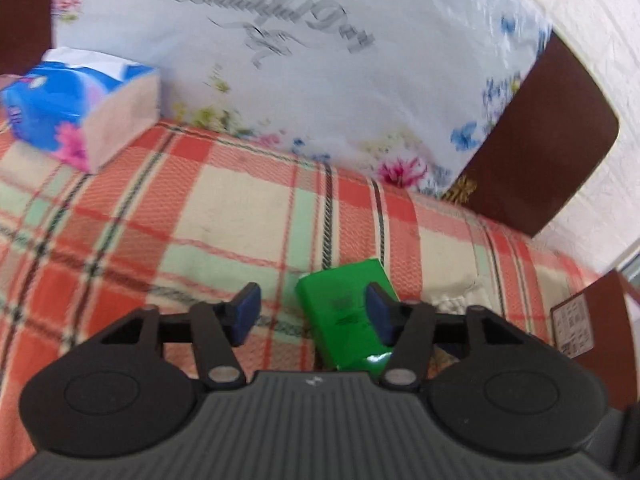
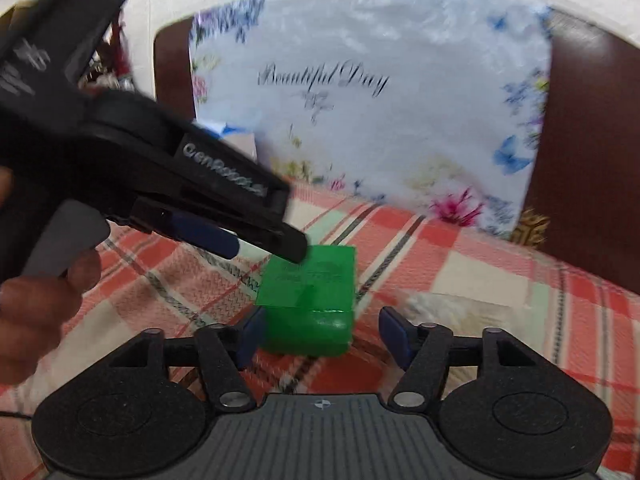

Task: Organize objects
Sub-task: 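Move the right gripper to the green block and grasp it, then carry the green block into the brown box and open the right gripper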

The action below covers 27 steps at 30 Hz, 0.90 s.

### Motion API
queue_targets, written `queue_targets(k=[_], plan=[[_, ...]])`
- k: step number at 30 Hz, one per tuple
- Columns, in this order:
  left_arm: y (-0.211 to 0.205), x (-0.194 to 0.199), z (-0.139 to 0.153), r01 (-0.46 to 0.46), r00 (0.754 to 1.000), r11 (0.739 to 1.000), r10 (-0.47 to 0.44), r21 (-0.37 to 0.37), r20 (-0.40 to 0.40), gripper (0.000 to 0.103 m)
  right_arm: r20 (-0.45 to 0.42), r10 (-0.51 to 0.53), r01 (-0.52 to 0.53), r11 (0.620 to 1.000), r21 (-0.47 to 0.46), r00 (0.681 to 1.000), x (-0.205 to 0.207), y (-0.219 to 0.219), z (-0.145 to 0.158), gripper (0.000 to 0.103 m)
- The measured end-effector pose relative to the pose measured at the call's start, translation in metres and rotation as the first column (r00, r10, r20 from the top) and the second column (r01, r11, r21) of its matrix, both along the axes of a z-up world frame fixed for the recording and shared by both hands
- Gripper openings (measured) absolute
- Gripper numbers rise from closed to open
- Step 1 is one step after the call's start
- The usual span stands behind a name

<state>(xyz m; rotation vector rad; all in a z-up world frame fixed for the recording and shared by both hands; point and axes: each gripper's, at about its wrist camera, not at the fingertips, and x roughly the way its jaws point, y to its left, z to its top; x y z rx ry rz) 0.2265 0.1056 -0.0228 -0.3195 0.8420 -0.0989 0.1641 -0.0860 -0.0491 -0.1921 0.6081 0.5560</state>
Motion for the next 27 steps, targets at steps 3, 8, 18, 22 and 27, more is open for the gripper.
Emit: queue_targets(k=[3,8,18,22,27], plan=[[-0.008,0.005,-0.016,0.014,1.0,1.0,-0.014,-0.004,-0.008,0.057,-0.083,-0.021,0.024,0.999,0.033,0.996,0.021,0.01,-0.004,0.069],[-0.013,-0.007,-0.017,0.038,0.999,0.999,-0.038,-0.023,0.01,0.032,-0.065,-0.021,0.02,0.999,-0.026,0.998,0.012,0.015,0.0,0.061],[-0.035,-0.112,0.015,0.066,0.995,0.996,-0.062,-0.054,0.079,0.031,0.05,-0.041,0.041,0.999,0.004,0.998,-0.1,-0.023,0.024,0.061],[-0.081,-0.13,0.059,0.153,0.971,0.988,-0.149,-0.008,0.189,0.031,0.185,-0.142,0.136,0.99,0.045,0.972,-0.128,-0.063,0.056,0.061],[-0.174,-0.135,0.105,0.337,0.891,0.94,-0.338,0.057,0.302,0.031,0.304,-0.327,0.309,0.945,0.107,0.895,-0.144,-0.147,0.091,0.061]])
